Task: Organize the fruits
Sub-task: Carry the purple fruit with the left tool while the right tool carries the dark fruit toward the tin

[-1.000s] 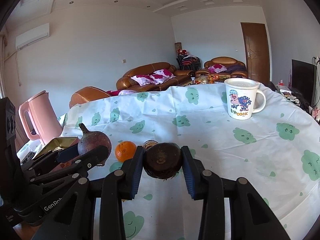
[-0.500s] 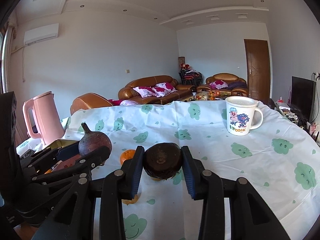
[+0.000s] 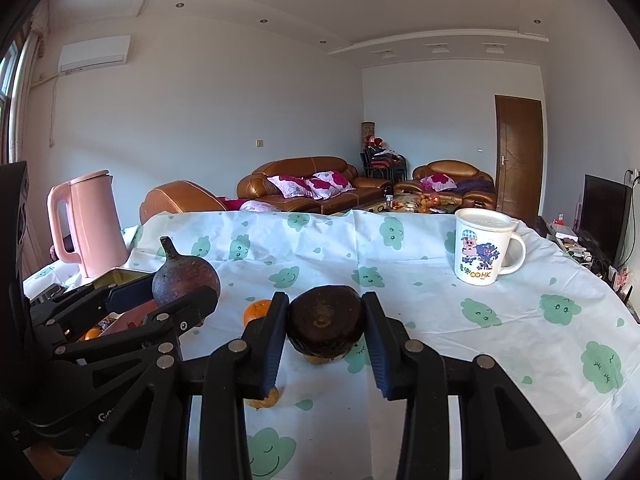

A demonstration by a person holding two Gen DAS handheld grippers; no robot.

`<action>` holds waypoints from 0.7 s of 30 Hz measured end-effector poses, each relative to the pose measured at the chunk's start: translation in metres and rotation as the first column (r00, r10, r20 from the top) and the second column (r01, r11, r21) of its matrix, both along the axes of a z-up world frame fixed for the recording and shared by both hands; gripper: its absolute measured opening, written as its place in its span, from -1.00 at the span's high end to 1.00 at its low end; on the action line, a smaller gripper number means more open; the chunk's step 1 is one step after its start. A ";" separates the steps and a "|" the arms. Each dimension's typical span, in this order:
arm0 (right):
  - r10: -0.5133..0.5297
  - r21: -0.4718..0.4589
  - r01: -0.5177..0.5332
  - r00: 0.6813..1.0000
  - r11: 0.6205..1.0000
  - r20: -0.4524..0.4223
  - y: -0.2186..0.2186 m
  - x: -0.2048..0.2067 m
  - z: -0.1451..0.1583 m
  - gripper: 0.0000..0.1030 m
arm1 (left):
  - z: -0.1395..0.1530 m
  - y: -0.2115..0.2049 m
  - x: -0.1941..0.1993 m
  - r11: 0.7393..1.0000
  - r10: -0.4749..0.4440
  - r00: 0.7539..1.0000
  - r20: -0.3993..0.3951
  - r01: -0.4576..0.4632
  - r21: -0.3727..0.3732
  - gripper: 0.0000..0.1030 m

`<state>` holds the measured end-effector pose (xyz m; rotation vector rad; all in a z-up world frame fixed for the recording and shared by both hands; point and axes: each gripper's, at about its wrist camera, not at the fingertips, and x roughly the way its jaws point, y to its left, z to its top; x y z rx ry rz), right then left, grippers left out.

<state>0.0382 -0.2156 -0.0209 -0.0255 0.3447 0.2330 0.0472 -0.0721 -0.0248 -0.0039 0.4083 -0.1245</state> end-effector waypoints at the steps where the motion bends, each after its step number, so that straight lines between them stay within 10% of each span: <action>1: 0.005 -0.004 -0.005 1.000 1.000 0.001 0.001 0.000 0.000 0.23 | 0.000 0.001 0.000 1.000 -0.001 1.000 -0.003 0.001 -0.005 -0.01; 21: 0.127 -0.017 -0.127 0.992 0.992 -0.023 0.052 0.003 0.012 0.23 | 0.002 0.056 -0.014 0.997 0.065 0.997 -0.038 -0.066 -0.035 -0.01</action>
